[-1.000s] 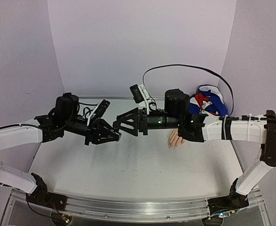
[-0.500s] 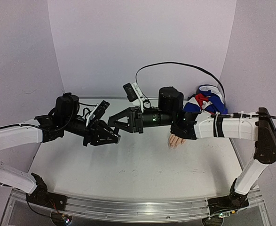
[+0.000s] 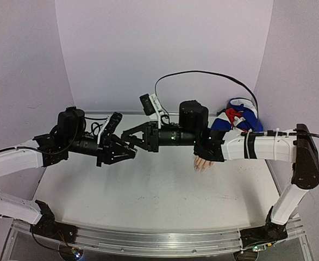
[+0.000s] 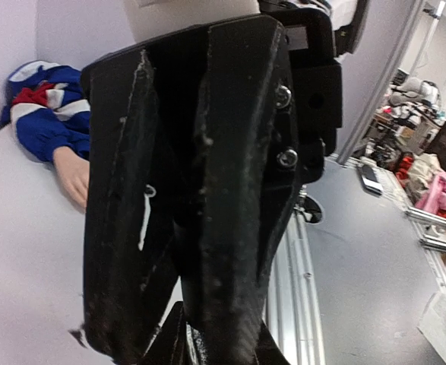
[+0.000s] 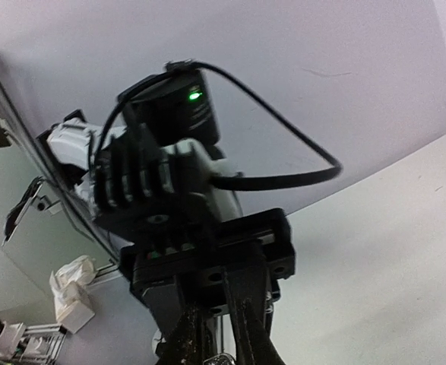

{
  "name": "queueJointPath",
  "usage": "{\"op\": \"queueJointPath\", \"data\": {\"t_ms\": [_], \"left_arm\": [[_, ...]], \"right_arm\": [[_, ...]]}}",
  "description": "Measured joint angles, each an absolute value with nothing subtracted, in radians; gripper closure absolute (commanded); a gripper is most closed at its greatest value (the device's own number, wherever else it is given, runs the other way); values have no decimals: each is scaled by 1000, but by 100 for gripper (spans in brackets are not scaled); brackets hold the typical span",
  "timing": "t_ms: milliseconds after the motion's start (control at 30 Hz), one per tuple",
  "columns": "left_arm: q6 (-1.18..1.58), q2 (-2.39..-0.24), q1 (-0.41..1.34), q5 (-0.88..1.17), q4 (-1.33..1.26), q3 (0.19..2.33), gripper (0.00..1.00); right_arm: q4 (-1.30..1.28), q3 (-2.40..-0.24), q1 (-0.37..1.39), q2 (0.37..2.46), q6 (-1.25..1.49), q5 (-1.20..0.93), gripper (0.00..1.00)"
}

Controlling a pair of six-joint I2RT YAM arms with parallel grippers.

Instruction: Paint the nails

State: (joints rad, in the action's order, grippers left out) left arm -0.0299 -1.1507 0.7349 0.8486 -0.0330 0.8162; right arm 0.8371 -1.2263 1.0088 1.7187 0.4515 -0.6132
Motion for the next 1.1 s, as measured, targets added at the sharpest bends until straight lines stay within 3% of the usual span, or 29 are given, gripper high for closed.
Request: {"op": "queueJointPath", "data": {"t_ms": [67, 300, 467, 500, 600, 733, 900, 1100], "left_arm": [[-48, -1110, 736, 734, -30, 799, 100], [-128, -975, 738, 371, 4, 734, 100], [-159, -963, 744, 316, 18, 729, 100], [-162, -964, 746, 313, 18, 728, 100], [-172, -966, 748, 321, 17, 728, 100], [-169, -982, 741, 298, -12, 729, 100], [-156, -997, 736, 286, -28, 729, 100], [-147, -1031, 734, 483, -31, 740, 100]], "right_arm": [[801, -1254, 1030, 1728, 447, -491, 100], [519, -1538, 1214, 1858, 473, 252, 100], [486, -1605, 1264, 1911, 521, 463, 100], [487, -1605, 1266, 1911, 521, 471, 98], [525, -1568, 1266, 1895, 503, 463, 57], [547, -1422, 1239, 1790, 445, 303, 37], [578, -1257, 1148, 1622, 410, 51, 26], [671, -1152, 1001, 1525, 387, -251, 25]]}}
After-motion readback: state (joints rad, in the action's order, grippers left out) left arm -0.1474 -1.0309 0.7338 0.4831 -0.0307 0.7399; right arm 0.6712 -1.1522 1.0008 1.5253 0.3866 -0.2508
